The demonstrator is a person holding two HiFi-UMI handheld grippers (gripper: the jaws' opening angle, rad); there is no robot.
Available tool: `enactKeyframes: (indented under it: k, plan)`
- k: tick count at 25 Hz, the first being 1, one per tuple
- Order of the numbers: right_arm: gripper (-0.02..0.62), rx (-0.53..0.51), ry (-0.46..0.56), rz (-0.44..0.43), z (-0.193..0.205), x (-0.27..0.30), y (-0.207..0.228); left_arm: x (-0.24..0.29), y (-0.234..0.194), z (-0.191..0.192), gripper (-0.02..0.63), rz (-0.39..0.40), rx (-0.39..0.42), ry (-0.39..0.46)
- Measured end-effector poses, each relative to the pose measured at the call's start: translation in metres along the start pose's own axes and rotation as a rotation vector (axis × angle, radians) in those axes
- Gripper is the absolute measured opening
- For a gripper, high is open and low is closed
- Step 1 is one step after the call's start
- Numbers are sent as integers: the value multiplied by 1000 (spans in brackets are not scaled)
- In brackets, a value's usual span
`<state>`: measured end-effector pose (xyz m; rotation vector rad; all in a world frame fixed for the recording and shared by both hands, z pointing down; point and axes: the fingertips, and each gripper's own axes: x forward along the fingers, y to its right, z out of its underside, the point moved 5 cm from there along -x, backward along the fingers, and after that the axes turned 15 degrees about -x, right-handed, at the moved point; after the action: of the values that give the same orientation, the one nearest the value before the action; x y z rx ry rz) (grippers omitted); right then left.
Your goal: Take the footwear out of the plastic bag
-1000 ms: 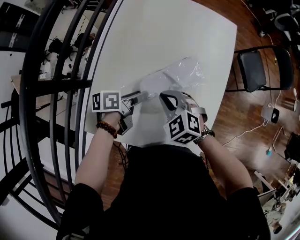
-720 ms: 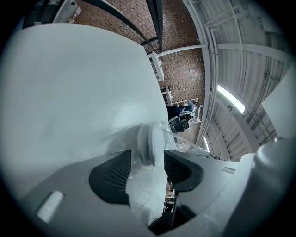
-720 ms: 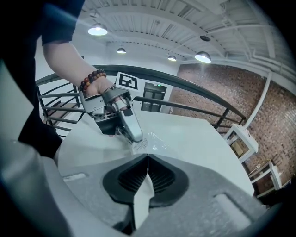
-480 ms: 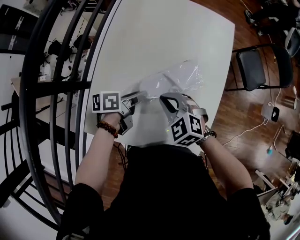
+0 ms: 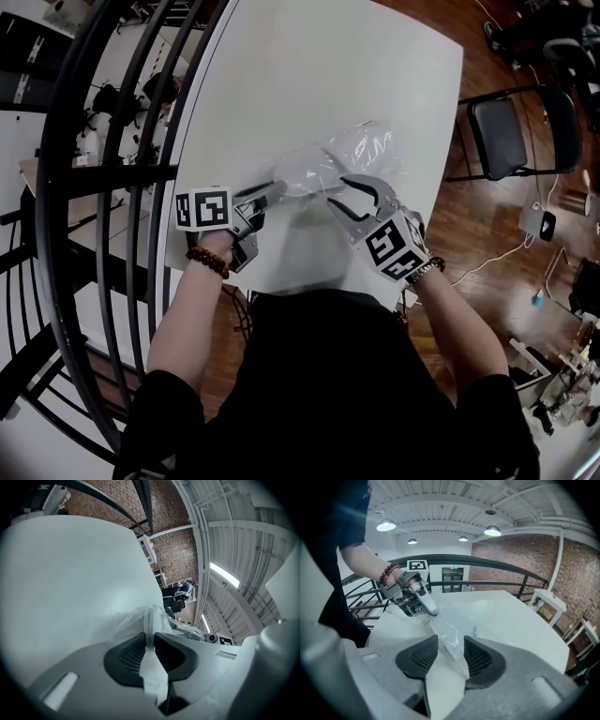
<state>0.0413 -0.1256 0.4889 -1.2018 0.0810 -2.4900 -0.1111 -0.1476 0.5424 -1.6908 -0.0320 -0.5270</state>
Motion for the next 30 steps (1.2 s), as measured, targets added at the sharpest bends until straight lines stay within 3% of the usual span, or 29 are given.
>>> enactKeyframes:
  k: [7, 14, 20, 25, 27, 30]
  plan:
    - [167, 164, 4, 47, 25, -13, 32, -9, -8, -1, 77, 33, -11, 0]
    - [178, 350, -50, 153, 77, -25, 96, -13, -10, -2, 77, 46, -15, -4]
    - [252, 590, -61, 77, 112, -8, 129, -15, -9, -2, 75, 50, -1, -14]
    - [258, 718, -57, -17, 125, 2, 129, -13, -10, 0, 75, 50, -4, -18]
    - [244, 738, -46, -34, 125, 3, 127, -13, -10, 0, 75, 52, -4, -17]
    - [166, 735, -31, -42, 123, 1, 125, -13, -11, -2, 74, 54, -3, -12]
